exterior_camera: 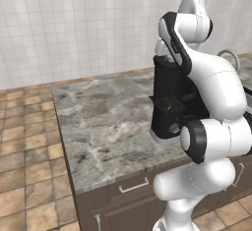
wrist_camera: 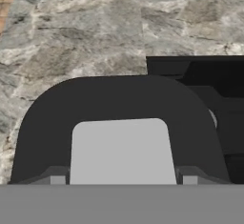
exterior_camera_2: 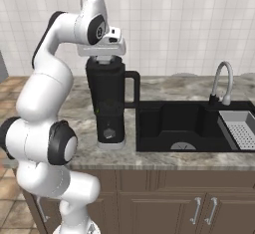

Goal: Grab the lemon wedges from the fridge, place them in the blender, close the lid, and turn on the blender to create a marinade.

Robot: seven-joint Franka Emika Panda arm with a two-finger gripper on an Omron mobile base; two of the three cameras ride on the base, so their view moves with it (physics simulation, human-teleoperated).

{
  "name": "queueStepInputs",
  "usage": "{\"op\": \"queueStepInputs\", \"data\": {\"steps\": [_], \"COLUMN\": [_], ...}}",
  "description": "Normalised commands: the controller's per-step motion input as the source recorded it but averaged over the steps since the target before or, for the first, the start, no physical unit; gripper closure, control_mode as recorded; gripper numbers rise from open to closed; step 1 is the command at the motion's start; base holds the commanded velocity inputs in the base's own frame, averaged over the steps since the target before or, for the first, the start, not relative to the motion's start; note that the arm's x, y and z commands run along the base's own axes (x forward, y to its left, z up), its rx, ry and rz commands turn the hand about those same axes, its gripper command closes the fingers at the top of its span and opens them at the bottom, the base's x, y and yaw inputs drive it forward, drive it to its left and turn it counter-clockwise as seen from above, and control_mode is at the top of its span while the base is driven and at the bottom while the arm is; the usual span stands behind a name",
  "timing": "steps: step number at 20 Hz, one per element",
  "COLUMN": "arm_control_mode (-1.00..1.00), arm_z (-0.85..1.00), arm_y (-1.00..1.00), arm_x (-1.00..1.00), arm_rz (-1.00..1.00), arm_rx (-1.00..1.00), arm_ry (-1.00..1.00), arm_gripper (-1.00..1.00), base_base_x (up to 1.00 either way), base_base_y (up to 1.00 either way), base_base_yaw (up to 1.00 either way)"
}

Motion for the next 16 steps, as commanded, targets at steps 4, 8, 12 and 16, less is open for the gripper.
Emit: {"op": "queueStepInputs", "data": {"steps": [4, 8, 12, 16], "arm_control_mode": [-1.0, -1.0, -1.0, -1.0], "arm_z": [0.0, 0.0, -0.04, -0.14], "arm_y": [-0.08, -0.23, 0.0, 0.0], "arm_x": [0.45, 0.02, 0.19, 0.17], "arm_rz": [0.0, 0.0, 0.0, 0.0], "arm_rx": [0.0, 0.0, 0.0, 0.0], "arm_ry": [0.03, -0.04, -0.05, -0.03], "arm_gripper": [1.0, 1.0, 1.0, 1.0], "base_base_x": [0.0, 0.0, 0.0, 0.0], "base_base_y": [0.0, 0.0, 0.0, 0.0], "base_base_yaw": [0.0, 0.0, 0.0, 0.0]}}
